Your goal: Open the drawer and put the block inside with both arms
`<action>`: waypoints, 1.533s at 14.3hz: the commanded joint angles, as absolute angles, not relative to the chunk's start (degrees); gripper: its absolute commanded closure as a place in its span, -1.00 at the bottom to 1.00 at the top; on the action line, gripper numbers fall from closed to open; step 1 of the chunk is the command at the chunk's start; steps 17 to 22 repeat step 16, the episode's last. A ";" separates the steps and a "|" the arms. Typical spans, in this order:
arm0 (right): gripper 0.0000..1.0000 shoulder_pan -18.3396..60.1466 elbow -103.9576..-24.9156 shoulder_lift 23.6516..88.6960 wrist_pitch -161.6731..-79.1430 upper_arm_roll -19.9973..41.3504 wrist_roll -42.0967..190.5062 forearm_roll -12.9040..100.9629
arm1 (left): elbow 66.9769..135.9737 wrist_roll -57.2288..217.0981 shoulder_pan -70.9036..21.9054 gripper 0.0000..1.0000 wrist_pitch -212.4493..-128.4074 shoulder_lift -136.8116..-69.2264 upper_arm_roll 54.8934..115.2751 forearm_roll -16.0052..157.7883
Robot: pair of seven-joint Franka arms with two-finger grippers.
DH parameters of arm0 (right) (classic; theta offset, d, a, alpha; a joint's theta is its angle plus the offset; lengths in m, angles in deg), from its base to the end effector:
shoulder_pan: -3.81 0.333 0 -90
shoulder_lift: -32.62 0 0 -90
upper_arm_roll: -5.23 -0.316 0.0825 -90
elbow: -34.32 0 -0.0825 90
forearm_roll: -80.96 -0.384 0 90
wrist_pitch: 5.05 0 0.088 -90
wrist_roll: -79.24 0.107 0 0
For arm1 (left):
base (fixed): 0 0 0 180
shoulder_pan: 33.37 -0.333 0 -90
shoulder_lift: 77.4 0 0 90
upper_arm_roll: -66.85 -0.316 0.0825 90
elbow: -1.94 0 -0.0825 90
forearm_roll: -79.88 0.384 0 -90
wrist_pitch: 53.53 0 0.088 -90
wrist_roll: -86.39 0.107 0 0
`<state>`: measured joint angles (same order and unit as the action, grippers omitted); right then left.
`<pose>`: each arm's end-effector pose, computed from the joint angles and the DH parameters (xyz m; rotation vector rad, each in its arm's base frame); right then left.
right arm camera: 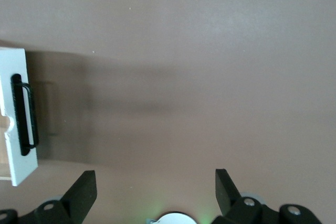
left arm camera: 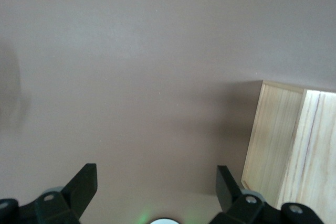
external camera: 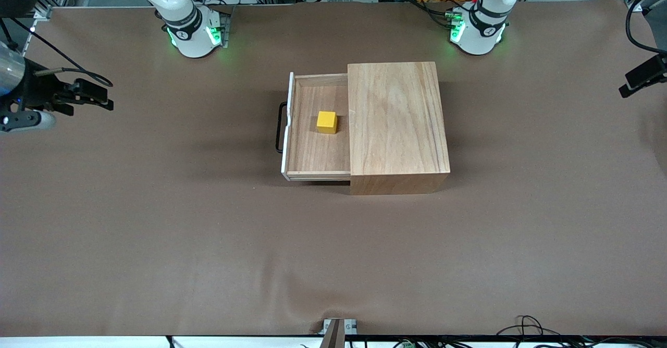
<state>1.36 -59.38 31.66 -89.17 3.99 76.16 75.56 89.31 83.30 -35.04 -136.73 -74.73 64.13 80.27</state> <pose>0.5358 -0.0004 0.5959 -3.0335 -0.0534 0.2232 0.5260 0.0419 0.6608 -3.1303 -0.2056 0.0412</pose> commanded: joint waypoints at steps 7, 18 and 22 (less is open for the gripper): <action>-1.00 0.99 -50.23 31.13 -78.62 3.12 78.62 77.36 | 90.88 82.96 -35.66 -1.00 -135.00 -73.62 69.57 79.53; -1.00 0.64 -49.88 29.20 -76.68 3.12 74.21 79.73 | 87.19 84.01 -35.66 -1.00 -134.83 -75.38 69.48 80.32; -1.00 0.64 -49.88 29.20 -76.68 3.12 74.21 79.73 | 87.19 84.01 -35.66 -1.00 -134.83 -75.38 69.48 80.32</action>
